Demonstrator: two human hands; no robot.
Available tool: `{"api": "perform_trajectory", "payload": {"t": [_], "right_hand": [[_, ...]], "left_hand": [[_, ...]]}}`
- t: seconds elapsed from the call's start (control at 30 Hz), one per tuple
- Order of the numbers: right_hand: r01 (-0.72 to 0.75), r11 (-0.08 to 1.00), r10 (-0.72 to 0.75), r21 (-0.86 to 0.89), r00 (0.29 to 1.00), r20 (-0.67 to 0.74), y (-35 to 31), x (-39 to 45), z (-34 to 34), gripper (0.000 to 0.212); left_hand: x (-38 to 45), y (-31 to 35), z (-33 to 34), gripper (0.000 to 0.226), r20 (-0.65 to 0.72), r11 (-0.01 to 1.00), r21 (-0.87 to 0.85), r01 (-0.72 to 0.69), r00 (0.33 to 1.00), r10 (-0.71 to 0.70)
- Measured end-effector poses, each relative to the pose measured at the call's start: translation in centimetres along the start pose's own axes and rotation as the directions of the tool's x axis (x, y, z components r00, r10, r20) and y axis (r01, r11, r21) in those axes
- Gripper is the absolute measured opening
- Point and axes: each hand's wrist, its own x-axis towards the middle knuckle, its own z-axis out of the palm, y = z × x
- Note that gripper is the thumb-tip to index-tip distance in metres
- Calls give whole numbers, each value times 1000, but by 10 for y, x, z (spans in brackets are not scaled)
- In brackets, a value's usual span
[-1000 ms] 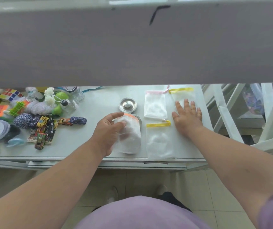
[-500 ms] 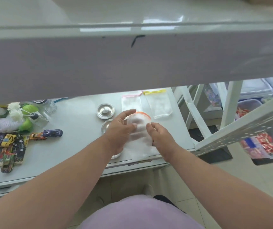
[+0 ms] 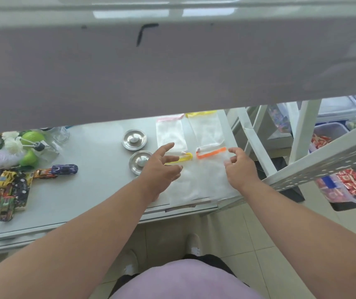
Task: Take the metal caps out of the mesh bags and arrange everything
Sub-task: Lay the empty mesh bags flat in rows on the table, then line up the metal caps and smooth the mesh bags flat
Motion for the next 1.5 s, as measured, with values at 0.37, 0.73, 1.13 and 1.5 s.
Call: {"api": "perform_trajectory", "payload": {"t": [0.37, 0.73, 1.13, 1.5], "right_hand": [[164, 958, -173, -235, 985, -18, -31, -24, 18, 51], [546, 824, -466, -149, 804, 371, -158, -43, 131, 52], [661, 633, -501, -403, 747, 437, -187, -14, 171, 38], [590, 720, -469, -365, 801, 371, -165, -19, 141, 49]], "left_hand": [[-23, 3, -80, 59, -191, 992, 98, -85, 976, 103], [-17, 18, -137, 62, -310, 956, 293, -6, 946, 100], [31, 31, -149, 62, -175, 904, 424, 60, 984, 17], [26, 23, -174, 49, -224, 897, 429, 103, 975, -5]]}}
